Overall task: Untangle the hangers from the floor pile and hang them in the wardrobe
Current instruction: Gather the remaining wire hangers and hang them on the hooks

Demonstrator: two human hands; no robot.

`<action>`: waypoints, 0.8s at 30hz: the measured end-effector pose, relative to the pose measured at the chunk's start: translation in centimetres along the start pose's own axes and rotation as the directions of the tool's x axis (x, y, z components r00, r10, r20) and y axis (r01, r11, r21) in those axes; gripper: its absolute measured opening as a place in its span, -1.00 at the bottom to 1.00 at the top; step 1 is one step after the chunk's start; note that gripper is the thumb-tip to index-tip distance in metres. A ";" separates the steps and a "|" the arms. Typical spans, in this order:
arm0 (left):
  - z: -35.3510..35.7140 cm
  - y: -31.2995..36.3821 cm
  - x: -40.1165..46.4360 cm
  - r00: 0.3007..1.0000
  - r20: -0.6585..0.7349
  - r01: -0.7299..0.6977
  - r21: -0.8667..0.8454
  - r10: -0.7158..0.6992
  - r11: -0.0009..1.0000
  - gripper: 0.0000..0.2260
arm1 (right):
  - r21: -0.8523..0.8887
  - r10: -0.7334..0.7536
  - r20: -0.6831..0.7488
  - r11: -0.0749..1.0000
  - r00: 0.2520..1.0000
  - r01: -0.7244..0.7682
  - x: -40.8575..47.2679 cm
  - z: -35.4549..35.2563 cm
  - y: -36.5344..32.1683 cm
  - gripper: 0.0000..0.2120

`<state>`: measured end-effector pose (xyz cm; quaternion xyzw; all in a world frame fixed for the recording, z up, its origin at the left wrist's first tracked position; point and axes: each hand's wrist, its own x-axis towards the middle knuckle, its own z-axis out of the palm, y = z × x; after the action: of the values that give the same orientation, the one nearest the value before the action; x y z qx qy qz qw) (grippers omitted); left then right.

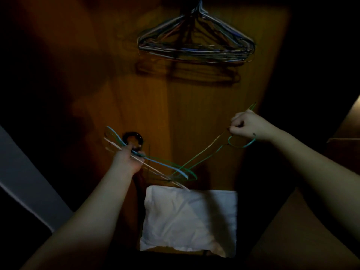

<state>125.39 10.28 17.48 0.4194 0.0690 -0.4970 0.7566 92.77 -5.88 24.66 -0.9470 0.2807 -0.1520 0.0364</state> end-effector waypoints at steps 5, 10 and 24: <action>0.1 -0.8 -1.6 0.996 0.053 0.059 0.235 -0.074 0.970 -0.78 | 0.253 0.153 -0.019 0.957 0.988 -0.143 0.0 -0.7 2.6 -0.52; 1.4 -3.5 -3.9 0.993 0.109 -0.011 0.444 -0.042 0.896 -0.84 | 0.445 0.304 0.032 0.848 0.952 -0.286 1.3 -1.2 2.9 -0.60; 2.1 -6.7 -10.9 0.959 0.282 -0.139 0.522 -0.016 0.842 -0.88 | 0.654 0.469 -0.129 0.702 0.874 -0.281 8.5 -1.0 1.2 -0.66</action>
<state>113.92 15.35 20.67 0.5428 -0.1922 -0.5250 0.6267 98.58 -11.44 27.69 -0.7713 0.4064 -0.3593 0.3329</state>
